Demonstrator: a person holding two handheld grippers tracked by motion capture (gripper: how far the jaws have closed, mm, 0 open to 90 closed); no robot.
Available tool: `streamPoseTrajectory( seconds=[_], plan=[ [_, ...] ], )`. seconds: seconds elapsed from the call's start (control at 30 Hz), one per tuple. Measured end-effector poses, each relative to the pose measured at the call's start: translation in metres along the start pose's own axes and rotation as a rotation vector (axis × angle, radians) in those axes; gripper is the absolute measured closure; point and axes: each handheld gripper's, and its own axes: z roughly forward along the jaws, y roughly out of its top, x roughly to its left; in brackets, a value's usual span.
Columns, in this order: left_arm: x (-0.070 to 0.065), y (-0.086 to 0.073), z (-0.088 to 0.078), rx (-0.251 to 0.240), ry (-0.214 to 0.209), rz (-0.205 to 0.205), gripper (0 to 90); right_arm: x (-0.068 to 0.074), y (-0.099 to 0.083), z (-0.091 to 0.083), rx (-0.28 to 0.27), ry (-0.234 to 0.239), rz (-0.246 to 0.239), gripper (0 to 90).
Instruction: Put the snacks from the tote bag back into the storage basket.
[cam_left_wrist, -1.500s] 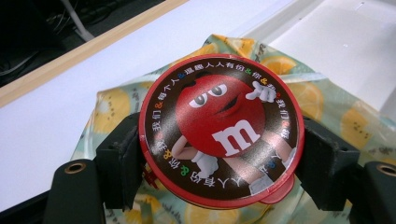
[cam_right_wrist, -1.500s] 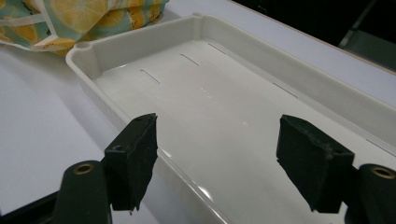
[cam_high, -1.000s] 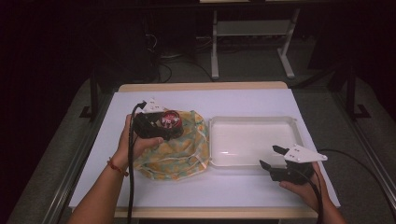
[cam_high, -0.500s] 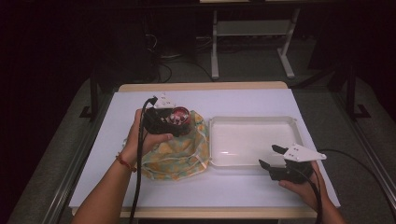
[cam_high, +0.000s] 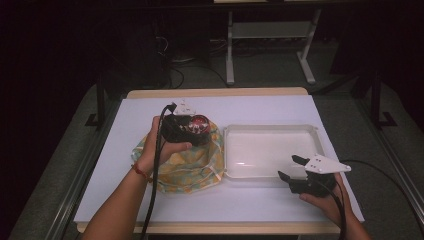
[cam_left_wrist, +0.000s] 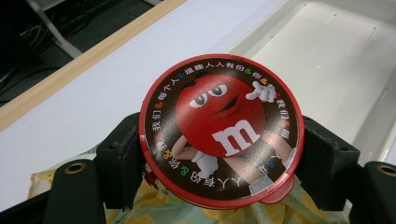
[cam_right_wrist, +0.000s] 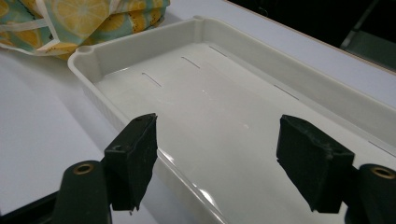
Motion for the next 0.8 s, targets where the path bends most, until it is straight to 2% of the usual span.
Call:
streamPoseTrajectory(
  seconds=[0.47, 0.8],
  plan=[
    [-0.014, 0.019, 0.008, 0.000, -0.025, 0.032, 25.7, 0.000, -0.001, -0.001, 0.002, -0.007, 0.005, 28.4],
    [-0.019, 0.023, 0.016, 0.005, -0.035, 0.035, 25.7, -0.001, -0.001, -0.003, -0.006, -0.010, 0.010, 28.4]
  ],
)
